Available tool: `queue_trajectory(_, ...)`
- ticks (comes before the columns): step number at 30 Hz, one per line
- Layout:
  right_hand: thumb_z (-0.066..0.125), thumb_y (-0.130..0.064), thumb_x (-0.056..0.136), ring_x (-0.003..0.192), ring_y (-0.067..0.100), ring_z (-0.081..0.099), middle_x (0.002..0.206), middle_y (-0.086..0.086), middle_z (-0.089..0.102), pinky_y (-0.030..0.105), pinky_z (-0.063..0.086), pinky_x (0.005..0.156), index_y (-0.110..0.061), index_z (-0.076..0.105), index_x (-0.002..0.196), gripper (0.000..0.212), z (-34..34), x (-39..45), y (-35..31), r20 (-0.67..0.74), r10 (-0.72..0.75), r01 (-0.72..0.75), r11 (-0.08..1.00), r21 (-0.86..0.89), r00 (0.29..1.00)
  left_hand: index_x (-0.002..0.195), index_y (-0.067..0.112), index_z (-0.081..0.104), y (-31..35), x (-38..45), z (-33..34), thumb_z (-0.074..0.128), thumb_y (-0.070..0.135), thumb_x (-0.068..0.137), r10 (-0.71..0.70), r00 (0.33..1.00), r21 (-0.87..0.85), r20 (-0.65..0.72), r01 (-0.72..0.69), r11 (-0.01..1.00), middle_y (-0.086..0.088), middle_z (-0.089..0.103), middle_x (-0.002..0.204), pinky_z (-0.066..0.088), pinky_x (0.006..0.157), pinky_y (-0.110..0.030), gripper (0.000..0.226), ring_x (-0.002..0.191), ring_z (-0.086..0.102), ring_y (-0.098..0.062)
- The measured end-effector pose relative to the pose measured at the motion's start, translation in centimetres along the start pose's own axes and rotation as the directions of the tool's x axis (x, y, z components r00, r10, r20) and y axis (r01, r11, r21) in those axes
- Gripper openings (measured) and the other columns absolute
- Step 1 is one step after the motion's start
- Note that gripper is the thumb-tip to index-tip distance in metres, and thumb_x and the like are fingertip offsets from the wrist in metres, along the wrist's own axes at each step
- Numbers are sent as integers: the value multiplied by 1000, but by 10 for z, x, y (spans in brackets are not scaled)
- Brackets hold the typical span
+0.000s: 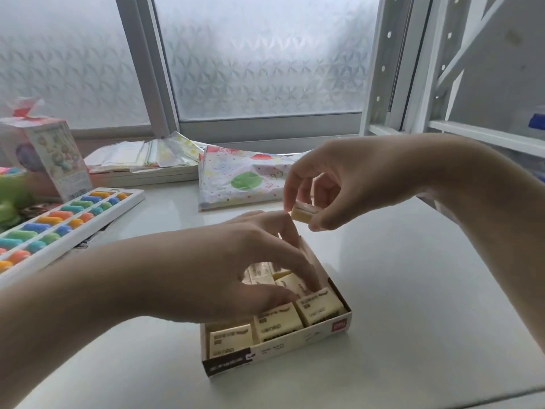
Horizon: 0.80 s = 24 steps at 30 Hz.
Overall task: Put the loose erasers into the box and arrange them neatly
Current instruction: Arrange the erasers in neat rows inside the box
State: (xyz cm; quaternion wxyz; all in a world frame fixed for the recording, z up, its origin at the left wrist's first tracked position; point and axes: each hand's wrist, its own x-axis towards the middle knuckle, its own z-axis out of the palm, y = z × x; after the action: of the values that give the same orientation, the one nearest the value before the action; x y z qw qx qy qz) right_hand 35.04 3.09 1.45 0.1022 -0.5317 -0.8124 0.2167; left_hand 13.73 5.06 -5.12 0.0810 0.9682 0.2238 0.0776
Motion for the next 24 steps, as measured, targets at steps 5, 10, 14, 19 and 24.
queue_trajectory(5,86,-18,75,68,3,70,80,-24,70,21,59,63,-37,68,105,39,1,-3,-3,29,-16,16,1000,-2,999,106,48,72,9,-4,-1,61,63,82,-21,999,-88,-42,18,996,35,53,102,35,82,1,30,95,49,21)
queue_trajectory(10,88,-33,70,70,2,67,80,-11,69,26,60,67,-39,67,101,38,9,1,-9,-71,2,-13,987,-161,997,103,50,73,15,-10,-7,64,56,84,-47,998,-141,-36,41,989,31,54,99,37,77,-2,22,95,52,16)
queue_trajectory(14,87,-45,69,67,5,62,76,-11,66,24,56,62,-36,67,93,32,12,1,-15,-159,-17,-27,962,-273,987,101,51,73,19,-14,-11,68,56,81,-99,994,-185,-51,88,979,24,54,104,46,81,-11,21,102,54,5)
queue_trajectory(19,83,-52,66,67,7,66,74,-7,72,26,56,61,-29,75,86,31,5,-9,-25,-91,-15,-4,979,-205,996,96,48,65,19,-18,-13,72,72,64,-199,967,-162,-160,173,971,29,51,102,44,80,-13,41,102,48,11)
queue_trajectory(24,80,-62,57,65,4,67,75,-12,75,29,56,66,-36,79,84,38,6,-17,-40,88,2,11,989,-148,996,92,51,73,19,-21,-15,70,74,63,-232,961,-171,-151,206,964,27,51,102,44,83,-17,37,101,50,10)
